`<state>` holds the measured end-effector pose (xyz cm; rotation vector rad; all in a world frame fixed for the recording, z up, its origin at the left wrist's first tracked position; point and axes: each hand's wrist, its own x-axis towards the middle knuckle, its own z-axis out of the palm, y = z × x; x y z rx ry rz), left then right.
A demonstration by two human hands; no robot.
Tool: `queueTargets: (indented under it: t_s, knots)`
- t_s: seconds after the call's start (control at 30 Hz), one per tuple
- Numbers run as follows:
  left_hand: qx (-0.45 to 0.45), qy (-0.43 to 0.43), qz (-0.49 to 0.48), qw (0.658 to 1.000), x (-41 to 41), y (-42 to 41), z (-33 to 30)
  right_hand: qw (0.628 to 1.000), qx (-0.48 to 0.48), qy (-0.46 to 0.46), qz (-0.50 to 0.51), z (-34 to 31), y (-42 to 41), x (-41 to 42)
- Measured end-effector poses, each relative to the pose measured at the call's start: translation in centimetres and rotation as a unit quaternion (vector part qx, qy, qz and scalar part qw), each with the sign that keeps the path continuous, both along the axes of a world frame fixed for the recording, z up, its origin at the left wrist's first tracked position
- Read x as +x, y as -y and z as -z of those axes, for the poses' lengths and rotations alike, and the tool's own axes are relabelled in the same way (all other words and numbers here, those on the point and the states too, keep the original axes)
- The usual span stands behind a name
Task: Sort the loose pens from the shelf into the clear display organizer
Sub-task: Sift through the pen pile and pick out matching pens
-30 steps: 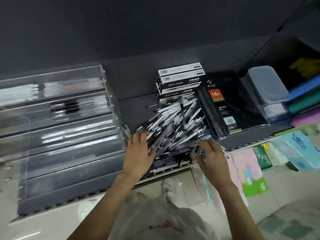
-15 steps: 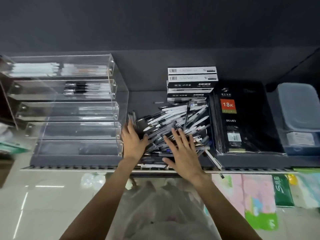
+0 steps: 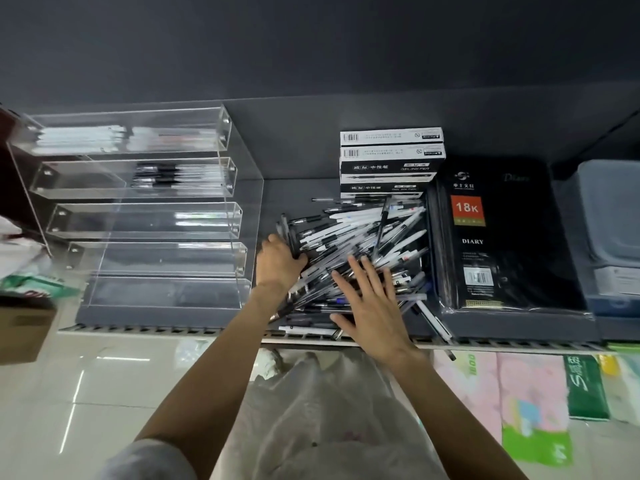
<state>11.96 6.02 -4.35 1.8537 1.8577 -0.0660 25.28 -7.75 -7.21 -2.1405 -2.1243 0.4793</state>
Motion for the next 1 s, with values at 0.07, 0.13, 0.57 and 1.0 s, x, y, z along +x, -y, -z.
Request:
queueTargets:
  t_s: [0.07, 0.13, 0.57, 1.0]
  knots:
    - [-0.001, -0.049, 0.048, 0.998, 0.4, -0.1, -0.1, 1.000, 0.001, -0.004, 0.003, 0.0, -0.1, -0.1]
    - [0.005, -0.075, 0.079, 0.994, 0.7, -0.1, -0.1, 1.000, 0.006, -0.007, 0.007, 0.1, -0.2, -0.2]
    - [0.119, 0.052, 0.069, 0.989, -0.6, -0.3, 0.5, 1.000, 0.001, 0.002, 0.003, 0.2, -0.5, -0.2]
    - [0.160, -0.052, 0.281, 0.945, 2.0, -2.4, 1.7, 0.999, 0.048, 0.006, 0.006, 0.5, -0.5, -0.2]
